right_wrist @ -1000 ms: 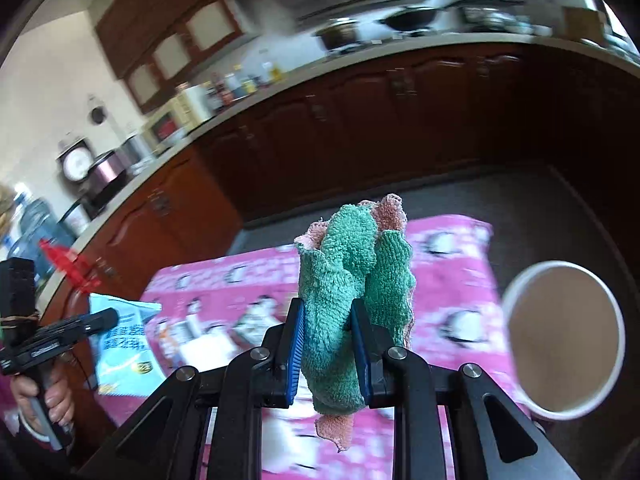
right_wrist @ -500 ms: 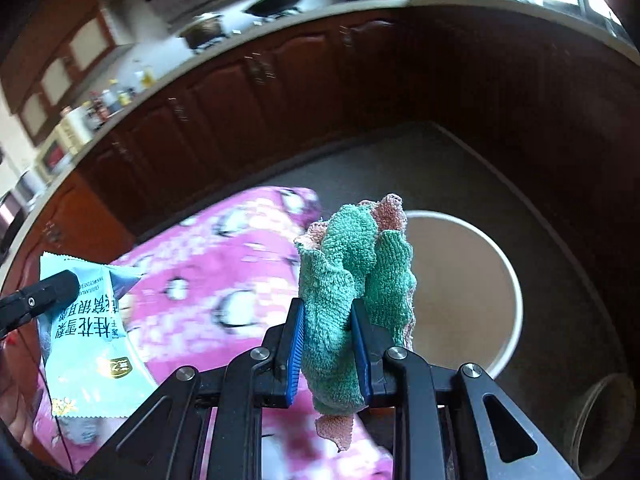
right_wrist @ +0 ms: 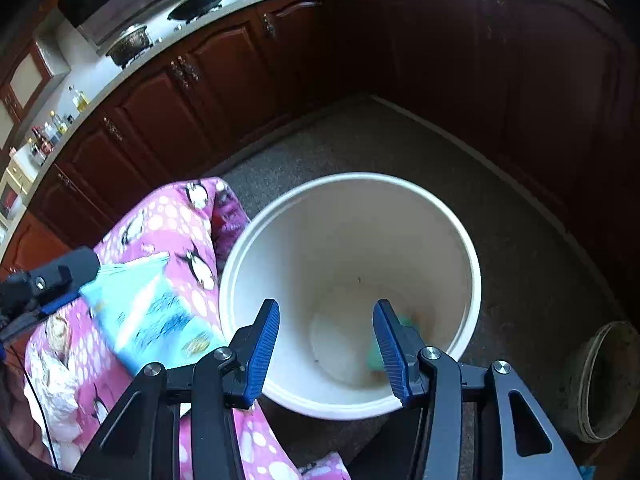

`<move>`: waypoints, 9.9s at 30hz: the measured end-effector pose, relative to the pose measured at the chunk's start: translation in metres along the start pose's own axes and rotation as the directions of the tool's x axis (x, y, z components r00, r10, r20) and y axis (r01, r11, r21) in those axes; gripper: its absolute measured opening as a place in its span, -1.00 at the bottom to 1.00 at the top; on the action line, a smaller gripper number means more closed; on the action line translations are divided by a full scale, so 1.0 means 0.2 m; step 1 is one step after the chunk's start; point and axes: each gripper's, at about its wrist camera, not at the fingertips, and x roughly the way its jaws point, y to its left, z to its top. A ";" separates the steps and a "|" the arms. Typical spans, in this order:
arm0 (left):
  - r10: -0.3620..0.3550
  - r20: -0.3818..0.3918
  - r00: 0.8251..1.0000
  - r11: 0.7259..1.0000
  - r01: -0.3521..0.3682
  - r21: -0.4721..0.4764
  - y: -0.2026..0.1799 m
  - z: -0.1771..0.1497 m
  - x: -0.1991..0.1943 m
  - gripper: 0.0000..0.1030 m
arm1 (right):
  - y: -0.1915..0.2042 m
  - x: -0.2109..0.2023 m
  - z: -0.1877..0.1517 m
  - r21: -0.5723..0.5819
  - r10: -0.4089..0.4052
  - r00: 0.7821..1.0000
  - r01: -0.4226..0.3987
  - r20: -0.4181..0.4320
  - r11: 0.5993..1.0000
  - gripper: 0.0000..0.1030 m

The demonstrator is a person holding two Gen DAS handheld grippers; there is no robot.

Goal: Collect trash
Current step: 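Carry both items over the white bin and open both grippers to drop them, then move both open grippers back over the table toward the tissues, then grasp the white tissue with the left gripper while the right gripper grasps the paper ball, then carry tissue and paper ball over the white bin and release both, then move both open grippers back over the table toward the orange bag and foam block, then grasp the orange-patterned bag with the left gripper while the right gripper grasps a white foam block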

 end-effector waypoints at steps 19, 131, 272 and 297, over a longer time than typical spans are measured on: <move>0.109 0.102 0.989 0.992 -0.115 0.050 0.12 -0.15 -0.40 0.03 | 0.25 -0.08 -0.06 -0.078 0.050 0.999 -0.050 0.000 0.996 -0.04; 0.196 0.100 0.975 0.955 -0.167 -0.246 1.10 -0.45 -1.03 -0.92 | 1.58 0.25 -0.21 -0.288 0.402 0.877 -0.469 -0.265 0.835 -0.57; 0.405 -0.004 0.914 0.799 -0.356 -0.485 1.89 -0.97 -1.25 0.13 | 1.62 -0.16 -0.90 -0.479 0.242 0.848 -0.476 -0.471 0.737 0.35; 0.488 0.077 0.869 0.815 -0.423 -0.395 1.86 -0.88 -1.37 -0.45 | 1.61 -0.23 -0.80 -0.476 0.313 0.859 -0.490 -0.404 0.730 -0.25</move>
